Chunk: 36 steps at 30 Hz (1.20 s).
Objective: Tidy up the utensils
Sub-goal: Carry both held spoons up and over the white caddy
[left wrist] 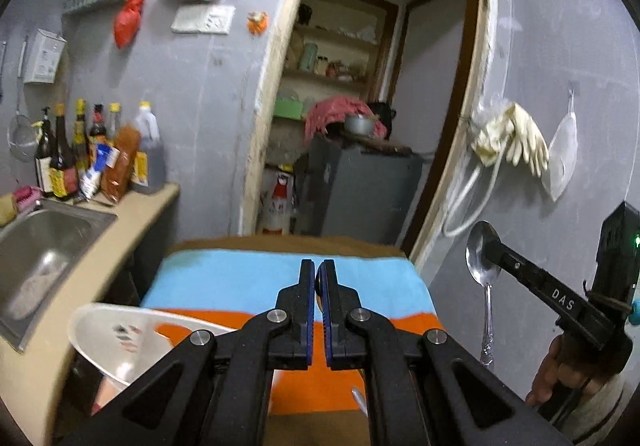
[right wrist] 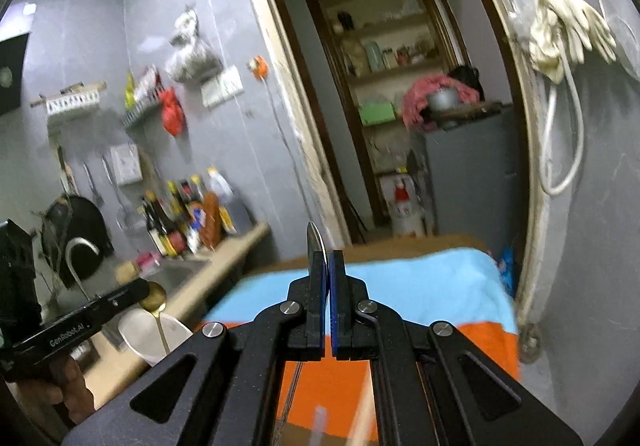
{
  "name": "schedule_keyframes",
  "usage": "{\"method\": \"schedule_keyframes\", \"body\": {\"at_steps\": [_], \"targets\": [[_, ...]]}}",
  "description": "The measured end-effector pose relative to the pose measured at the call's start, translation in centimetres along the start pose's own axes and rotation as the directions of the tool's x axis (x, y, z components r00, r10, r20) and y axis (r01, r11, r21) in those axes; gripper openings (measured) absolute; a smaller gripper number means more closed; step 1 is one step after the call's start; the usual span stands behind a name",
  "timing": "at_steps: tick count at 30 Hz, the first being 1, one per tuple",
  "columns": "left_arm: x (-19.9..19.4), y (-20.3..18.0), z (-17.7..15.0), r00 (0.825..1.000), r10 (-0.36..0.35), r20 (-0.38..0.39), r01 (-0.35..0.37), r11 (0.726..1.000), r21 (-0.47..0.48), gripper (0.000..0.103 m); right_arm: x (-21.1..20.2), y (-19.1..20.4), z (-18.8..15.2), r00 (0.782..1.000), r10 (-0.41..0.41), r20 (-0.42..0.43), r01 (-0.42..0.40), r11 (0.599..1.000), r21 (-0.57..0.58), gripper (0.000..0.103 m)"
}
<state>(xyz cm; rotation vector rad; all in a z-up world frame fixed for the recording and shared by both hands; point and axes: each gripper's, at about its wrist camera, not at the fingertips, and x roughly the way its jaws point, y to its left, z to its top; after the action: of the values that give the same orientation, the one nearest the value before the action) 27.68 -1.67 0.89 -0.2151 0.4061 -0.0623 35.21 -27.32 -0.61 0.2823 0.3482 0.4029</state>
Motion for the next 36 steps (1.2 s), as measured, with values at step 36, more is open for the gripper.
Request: {"method": "schedule_keyframes", "body": {"at_steps": [36], "targets": [[1.6, 17.4, -2.1, 0.964, 0.256, 0.069, -0.255, 0.967, -0.015, 0.004, 11.1, 20.0, -7.2, 0.991, -0.057, 0.117, 0.086, 0.962, -0.258, 0.002]]}}
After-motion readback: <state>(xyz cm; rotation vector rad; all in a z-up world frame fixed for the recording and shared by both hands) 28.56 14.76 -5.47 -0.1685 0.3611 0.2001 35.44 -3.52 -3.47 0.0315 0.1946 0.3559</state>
